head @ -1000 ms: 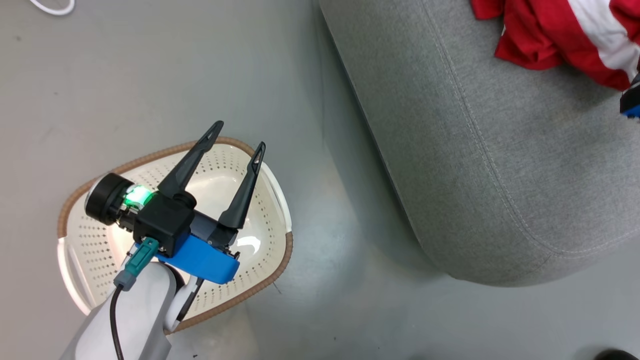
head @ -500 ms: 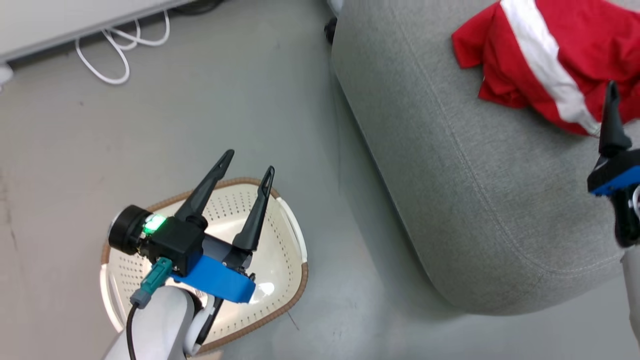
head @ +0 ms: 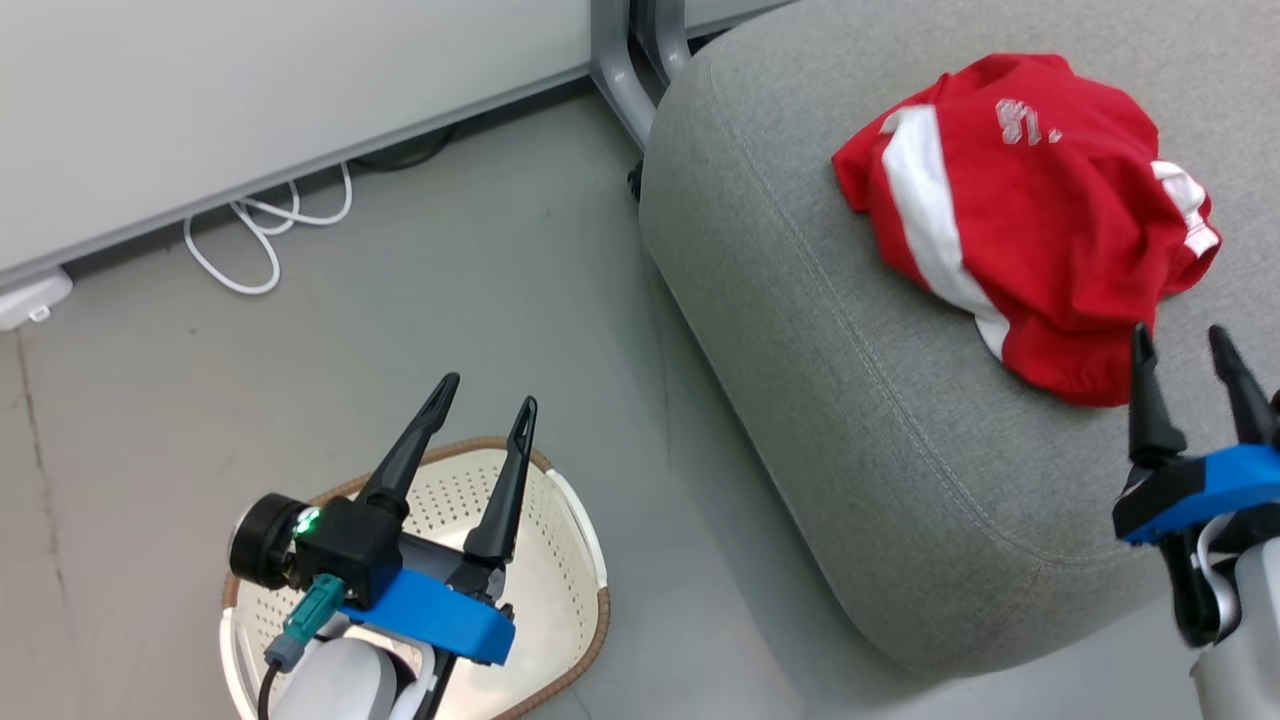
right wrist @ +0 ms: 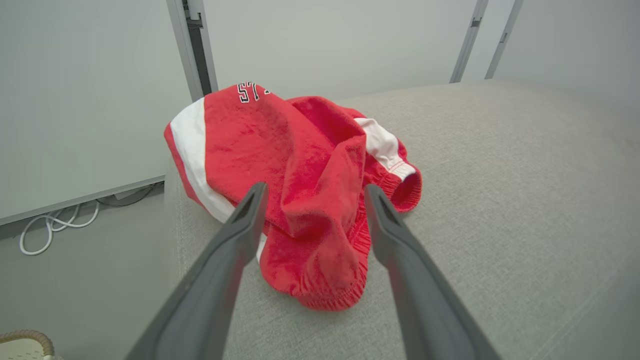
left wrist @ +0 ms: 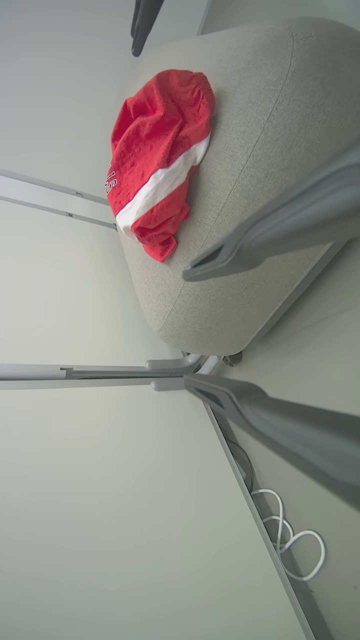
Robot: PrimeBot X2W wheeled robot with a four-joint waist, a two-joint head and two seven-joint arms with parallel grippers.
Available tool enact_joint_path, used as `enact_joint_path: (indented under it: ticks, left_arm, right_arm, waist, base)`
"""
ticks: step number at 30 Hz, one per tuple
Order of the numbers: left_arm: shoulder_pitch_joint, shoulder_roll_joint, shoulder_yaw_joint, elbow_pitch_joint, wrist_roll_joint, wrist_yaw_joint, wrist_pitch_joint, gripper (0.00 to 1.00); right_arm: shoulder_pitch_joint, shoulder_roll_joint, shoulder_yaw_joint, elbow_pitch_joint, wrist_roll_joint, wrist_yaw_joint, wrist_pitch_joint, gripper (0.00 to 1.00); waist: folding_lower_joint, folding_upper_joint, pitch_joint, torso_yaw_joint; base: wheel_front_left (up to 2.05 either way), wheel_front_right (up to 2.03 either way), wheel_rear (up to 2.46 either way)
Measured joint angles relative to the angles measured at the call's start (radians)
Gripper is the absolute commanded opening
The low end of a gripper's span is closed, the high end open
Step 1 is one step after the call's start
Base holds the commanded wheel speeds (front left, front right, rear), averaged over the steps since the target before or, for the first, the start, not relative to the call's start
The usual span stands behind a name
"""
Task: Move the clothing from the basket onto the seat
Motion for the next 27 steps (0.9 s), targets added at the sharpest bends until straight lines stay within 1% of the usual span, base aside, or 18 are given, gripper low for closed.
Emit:
enact_joint_path:
  ticks: [5, 11, 18, 27]
  left_arm:
    - [0.038, -0.031, 0.027, 0.006, 0.0, 0.0, 0.0, 1.0]
    - [0.08, -0.064, 0.07, 0.011, 0.0, -0.005, 0.0, 1.0]
    - [0.127, -0.082, 0.108, 0.023, 0.005, -0.005, 0.0, 1.0]
    - [0.182, -0.091, 0.179, 0.049, 0.01, -0.006, 0.0, 1.0]
  right_arm:
    - [0.08, 0.025, 0.007, -0.091, -0.021, 0.0, 0.016, 1.0]
    - [0.175, 0.074, 0.017, -0.219, -0.044, 0.0, 0.064, 1.0]
    - [0.251, 0.124, 0.046, -0.325, -0.064, 0.0, 0.115, 1.0]
    - [0.296, 0.16, 0.08, -0.36, -0.078, 0.0, 0.134, 1.0]
  waist:
    - [0.0, 0.0, -0.044, 0.003]
    - [0.0, 0.0, -0.091, 0.037]
    - [0.0, -0.0001, -0.138, 0.108]
    - [0.0001, -0.0001, -0.191, 0.22]
  base:
    - [0.0, 0.0, 0.0]
    - [0.0, 0.0, 0.0]
    - [0.0, 0.0, 0.0]
    - [0.0, 0.0, 0.0]
